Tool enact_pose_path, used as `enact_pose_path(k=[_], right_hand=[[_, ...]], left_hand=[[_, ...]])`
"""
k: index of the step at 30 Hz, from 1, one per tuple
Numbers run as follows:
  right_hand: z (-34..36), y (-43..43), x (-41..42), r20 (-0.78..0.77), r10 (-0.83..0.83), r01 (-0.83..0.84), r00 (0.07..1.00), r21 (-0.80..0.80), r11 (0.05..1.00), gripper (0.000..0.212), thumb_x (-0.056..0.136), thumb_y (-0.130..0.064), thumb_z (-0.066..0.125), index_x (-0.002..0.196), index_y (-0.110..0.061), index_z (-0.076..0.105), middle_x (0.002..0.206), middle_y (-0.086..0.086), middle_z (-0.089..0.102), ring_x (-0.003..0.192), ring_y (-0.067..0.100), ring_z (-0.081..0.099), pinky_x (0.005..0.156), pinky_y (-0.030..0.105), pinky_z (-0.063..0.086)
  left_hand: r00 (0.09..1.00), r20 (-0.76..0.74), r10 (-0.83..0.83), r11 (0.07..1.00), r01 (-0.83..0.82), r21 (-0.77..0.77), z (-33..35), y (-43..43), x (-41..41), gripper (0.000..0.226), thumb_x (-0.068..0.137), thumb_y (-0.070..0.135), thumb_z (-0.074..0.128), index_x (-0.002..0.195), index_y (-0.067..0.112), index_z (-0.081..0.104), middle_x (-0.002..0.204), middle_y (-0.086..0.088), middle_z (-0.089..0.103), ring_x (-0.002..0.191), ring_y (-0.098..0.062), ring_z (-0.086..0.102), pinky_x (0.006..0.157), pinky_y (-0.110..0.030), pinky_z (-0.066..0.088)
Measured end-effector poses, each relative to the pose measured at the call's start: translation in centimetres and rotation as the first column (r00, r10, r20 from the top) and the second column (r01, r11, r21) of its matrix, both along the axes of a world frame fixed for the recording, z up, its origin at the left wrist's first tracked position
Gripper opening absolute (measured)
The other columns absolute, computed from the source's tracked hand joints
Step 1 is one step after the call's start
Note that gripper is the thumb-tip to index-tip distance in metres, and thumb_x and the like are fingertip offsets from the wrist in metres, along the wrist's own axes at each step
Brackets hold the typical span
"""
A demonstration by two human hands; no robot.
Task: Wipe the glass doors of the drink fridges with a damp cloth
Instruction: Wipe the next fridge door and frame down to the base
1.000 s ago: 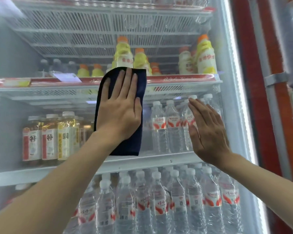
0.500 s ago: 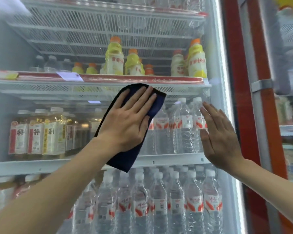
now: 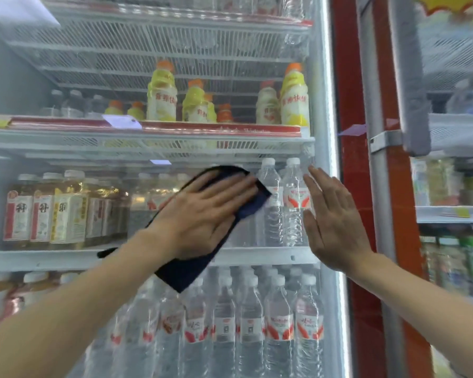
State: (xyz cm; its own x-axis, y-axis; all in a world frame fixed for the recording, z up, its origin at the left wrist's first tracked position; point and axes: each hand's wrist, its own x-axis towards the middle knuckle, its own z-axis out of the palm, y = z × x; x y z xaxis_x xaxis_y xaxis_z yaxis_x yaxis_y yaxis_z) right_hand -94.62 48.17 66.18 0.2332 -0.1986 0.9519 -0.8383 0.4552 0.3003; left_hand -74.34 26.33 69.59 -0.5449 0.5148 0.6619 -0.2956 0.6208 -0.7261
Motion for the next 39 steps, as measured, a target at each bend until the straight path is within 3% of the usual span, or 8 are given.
enact_pose_path(k=[7, 12, 14, 18, 24, 29, 32, 39], right_hand=[[-0.4, -0.4, -0.6, -0.023, 0.033, -0.033, 0.999, 0.011, 0.999, 0.059, 0.104, -0.023, 0.035, 0.158, 0.000, 0.032, 0.168, 0.013, 0.026, 0.158, 0.025, 0.019, 0.129, 0.047, 0.016], [0.0, 1.1, -0.9, 0.045, 0.231, -0.234, 0.972, 0.096, 0.967, 0.051, 0.105, -0.018, 0.036, 0.151, 0.001, 0.044, 0.164, 0.015, 0.034, 0.156, 0.026, 0.025, 0.129, 0.044, 0.020], [0.3, 3.2, -2.4, 0.020, 0.166, -0.167, 0.986, 0.114, 0.979, 0.051, 0.103, -0.018, 0.038, 0.150, 0.000, 0.044, 0.164, 0.015, 0.034, 0.156, 0.028, 0.026, 0.128, 0.048, 0.021], [-0.8, 4.6, -4.3, -0.025, 0.000, 0.003, 1.000, 0.105, 0.994, 0.060, 0.104, -0.025, 0.034, 0.160, -0.003, 0.029, 0.170, 0.011, 0.021, 0.159, 0.026, 0.015, 0.128, 0.051, 0.017], [-1.2, 4.0, -4.6, -0.038, 0.057, -0.055, 0.998, 0.050, 0.997, 0.058, 0.105, -0.025, 0.036, 0.158, -0.004, 0.033, 0.170, 0.010, 0.025, 0.159, 0.023, 0.018, 0.129, 0.049, 0.017], [-1.4, 5.1, -5.2, 0.010, 0.144, -0.144, 0.990, 0.102, 0.984, 0.056, 0.103, -0.022, 0.039, 0.156, -0.003, 0.037, 0.168, 0.011, 0.027, 0.159, 0.024, 0.018, 0.129, 0.048, 0.017], [-1.5, 6.8, -6.7, 0.049, 0.074, -0.077, 0.996, 0.059, 0.995, 0.062, 0.102, -0.025, 0.039, 0.159, -0.003, 0.031, 0.171, 0.010, 0.020, 0.160, 0.024, 0.015, 0.128, 0.055, 0.015], [-1.8, 7.0, -7.5, 0.047, 0.017, -0.020, 0.999, 0.075, 0.997, 0.065, 0.103, -0.029, 0.034, 0.162, -0.005, 0.021, 0.173, 0.008, 0.011, 0.161, 0.022, 0.007, 0.129, 0.053, 0.009]], left_hand=[[0.959, -0.281, 0.020, 0.966, 0.054, 0.254, -1.6, 3.5, -3.6, 0.061, 0.105, 0.035, 0.024, 0.160, 0.008, 0.022, 0.169, -0.006, 0.015, 0.157, -0.020, 0.013, 0.126, -0.051, 0.016], [0.999, 0.053, 0.001, 0.998, -0.004, 0.057, -8.7, 4.8, -3.4, 0.061, 0.106, 0.036, 0.030, 0.162, 0.014, 0.019, 0.170, -0.002, 0.014, 0.157, -0.019, 0.011, 0.125, -0.049, 0.018], [0.988, 0.148, 0.031, 0.996, -0.018, -0.085, -6.0, 3.6, -2.6, 0.060, 0.107, 0.037, 0.029, 0.162, 0.018, 0.018, 0.170, 0.001, 0.013, 0.157, -0.016, 0.010, 0.127, -0.045, 0.013], [0.997, -0.072, 0.037, 0.993, -0.028, 0.114, 1.7, 4.2, -3.7, 0.060, 0.105, 0.034, 0.026, 0.162, 0.015, 0.021, 0.169, -0.001, 0.016, 0.157, -0.017, 0.014, 0.126, -0.049, 0.017], [0.970, -0.240, 0.041, 0.958, 0.030, 0.285, -2.2, 7.4, -7.2, 0.062, 0.105, 0.036, 0.023, 0.161, 0.009, 0.017, 0.170, -0.006, 0.011, 0.158, -0.020, 0.008, 0.126, -0.052, 0.015], [1.000, 0.007, 0.012, 0.991, -0.013, 0.134, -9.3, 9.2, -7.7, 0.063, 0.106, 0.039, 0.029, 0.162, 0.013, 0.015, 0.171, -0.003, 0.010, 0.158, -0.020, 0.009, 0.124, -0.051, 0.018], [0.989, 0.148, 0.023, 0.999, -0.016, -0.051, -5.9, 7.7, -6.9, 0.061, 0.107, 0.040, 0.028, 0.163, 0.018, 0.015, 0.171, 0.001, 0.011, 0.157, -0.016, 0.009, 0.126, -0.047, 0.016], [0.969, -0.240, 0.056, 0.966, 0.009, 0.259, -1.4, 9.8, -9.9, 0.062, 0.105, 0.036, 0.026, 0.161, 0.011, 0.019, 0.170, -0.005, 0.012, 0.158, -0.019, 0.010, 0.125, -0.052, 0.016]])
